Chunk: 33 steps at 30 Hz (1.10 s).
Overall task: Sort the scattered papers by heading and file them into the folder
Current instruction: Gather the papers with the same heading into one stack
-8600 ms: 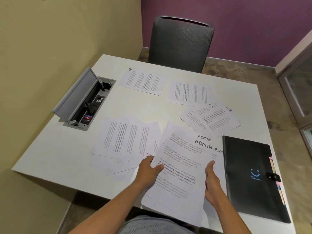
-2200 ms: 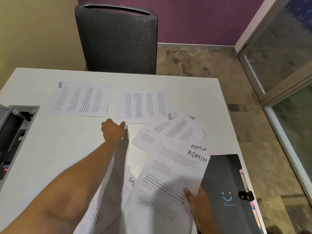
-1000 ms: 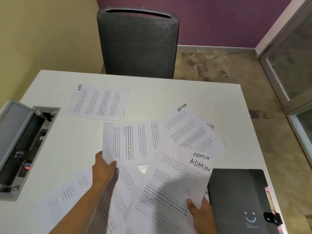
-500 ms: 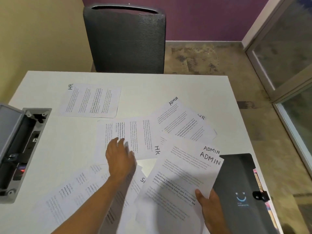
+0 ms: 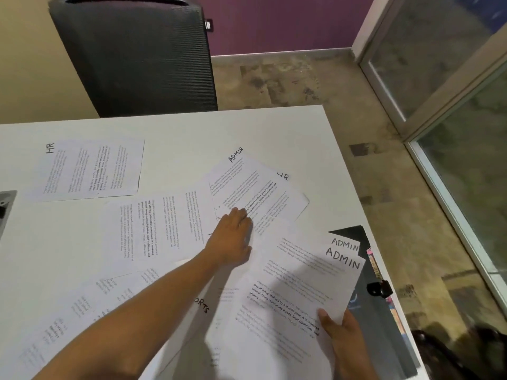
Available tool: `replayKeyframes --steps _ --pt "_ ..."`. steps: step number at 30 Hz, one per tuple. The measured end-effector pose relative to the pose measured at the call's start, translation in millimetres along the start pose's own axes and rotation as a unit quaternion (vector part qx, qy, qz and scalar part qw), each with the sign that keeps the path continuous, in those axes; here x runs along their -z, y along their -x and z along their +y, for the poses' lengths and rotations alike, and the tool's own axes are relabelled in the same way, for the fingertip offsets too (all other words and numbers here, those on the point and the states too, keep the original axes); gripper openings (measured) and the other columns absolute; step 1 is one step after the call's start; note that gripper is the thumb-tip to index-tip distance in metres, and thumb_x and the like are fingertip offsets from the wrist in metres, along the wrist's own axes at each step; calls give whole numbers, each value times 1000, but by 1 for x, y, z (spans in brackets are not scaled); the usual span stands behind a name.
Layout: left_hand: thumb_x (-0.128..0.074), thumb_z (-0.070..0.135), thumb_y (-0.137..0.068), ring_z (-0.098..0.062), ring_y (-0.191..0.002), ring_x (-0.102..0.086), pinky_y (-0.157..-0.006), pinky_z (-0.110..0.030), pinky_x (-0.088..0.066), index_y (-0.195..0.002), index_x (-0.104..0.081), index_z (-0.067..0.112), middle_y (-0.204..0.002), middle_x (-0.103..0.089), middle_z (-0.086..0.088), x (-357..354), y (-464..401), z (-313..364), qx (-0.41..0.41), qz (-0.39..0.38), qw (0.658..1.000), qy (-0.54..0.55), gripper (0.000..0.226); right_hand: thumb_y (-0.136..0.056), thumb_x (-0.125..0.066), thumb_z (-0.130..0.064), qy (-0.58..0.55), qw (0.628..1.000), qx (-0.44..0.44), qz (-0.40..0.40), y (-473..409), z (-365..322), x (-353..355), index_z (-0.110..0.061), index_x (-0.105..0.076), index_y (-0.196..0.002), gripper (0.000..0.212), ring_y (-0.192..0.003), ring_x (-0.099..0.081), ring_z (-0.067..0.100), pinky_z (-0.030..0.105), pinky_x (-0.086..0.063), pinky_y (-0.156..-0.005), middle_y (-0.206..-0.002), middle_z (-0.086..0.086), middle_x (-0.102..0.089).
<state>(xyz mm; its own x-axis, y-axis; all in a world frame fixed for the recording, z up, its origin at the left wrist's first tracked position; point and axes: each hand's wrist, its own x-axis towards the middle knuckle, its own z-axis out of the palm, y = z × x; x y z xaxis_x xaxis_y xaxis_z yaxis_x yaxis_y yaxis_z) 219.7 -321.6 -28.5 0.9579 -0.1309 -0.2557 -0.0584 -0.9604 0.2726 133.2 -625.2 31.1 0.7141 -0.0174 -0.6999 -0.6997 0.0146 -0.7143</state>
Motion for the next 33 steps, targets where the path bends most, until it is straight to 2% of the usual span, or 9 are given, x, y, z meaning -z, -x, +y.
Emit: replayKeyframes --steps 4,10,13,15,17,22,25,29,33 --pt "-44 67 -78 -44 -146 -6 -114 -59 -16 -148 -15 11 -159 -8 -19 -4 -9 15 66 -66 994 -47 94 -94 -46 14 -60 998 8 -24 7 -22 9 -8 -58 -110 30 -75 -72 9 18 -55 -54 -98 5 -69" --pt "-45 78 -77 -61 -139 0 -110 -71 -15 -151 5 19 -156 1 -30 1 -28 44 121 -112 983 -76 107 -93 -48 14 -83 996 -5 -27 2 -22 35 -3 -57 -118 31 -78 -75 14 19 -56 -56 -108 14 -70" --pt "-46 74 -79 -63 -137 2 -107 -72 -17 -149 -1 22 -156 2 -30 3 -34 51 141 -132 979 -64 98 -90 -60 7 -78 996 -4 -33 -3 -19 39 -3 -55 -121 33 -86 -71 19 19 -57 -58 -109 14 -69" --pt "-43 69 -82 -62 -137 -3 -105 -72 -22 -145 -9 22 -154 -5 -29 1 -36 52 149 -119 980 -59 86 -77 -78 -8 -66 997 -10 -24 -7 -13 40 -8 -58 -119 46 -100 -69 30 33 -60 -75 -113 15 -71" --pt "-38 64 -85 -61 -136 -8 -103 -71 -27 -142 -15 22 -153 -12 -28 -1 -37 51 150 -104 981 -60 75 -82 -71 -1 -48 999 -10 -19 -8 -9 42 -14 -61 -117 39 -111 -64 34 42 -53 -90 -120 16 -69" --pt "-37 50 -94 -50 -128 -27 -98 -67 -34 -135 -32 25 -136 -33 -20 3 -38 44 167 -96 981 -3 49 -91 -53 15 -51 998 -19 -31 -7 -15 47 -3 -54 -118 32 -91 -61 17 12 -53 -55 -101 8 -67" --pt "-35 30 -97 -39 -117 -43 -93 -54 -43 -132 -46 23 -124 -49 -14 13 -37 32 178 -69 976 106 38 -91 -53 16 -43 998 -19 -32 -5 -20 46 -1 -53 -120 34 -89 -59 15 9 -51 -51 -99 7 -65" --pt "-41 6 -92 -18 -100 -58 -79 -28 -41 -116 -65 14 -110 -65 1 35 -23 33 159 66 948 268 35 -90 -55 15 -32 999 -27 -20 -12 -10 50 0 -55 -122 35 -93 -60 18 19 -57 -62 -106 13 -65" --pt "-35 -6 -87 -13 -125 -50 -111 -27 -36 -134 -57 12 -136 -56 0 44 5 33 127 164 925 318 54 -91 -56 14 -31 999 -29 -28 -15 -4 45 -3 -57 -123 36 -116 -58 33 40 -46 -101 -116 13 -66"
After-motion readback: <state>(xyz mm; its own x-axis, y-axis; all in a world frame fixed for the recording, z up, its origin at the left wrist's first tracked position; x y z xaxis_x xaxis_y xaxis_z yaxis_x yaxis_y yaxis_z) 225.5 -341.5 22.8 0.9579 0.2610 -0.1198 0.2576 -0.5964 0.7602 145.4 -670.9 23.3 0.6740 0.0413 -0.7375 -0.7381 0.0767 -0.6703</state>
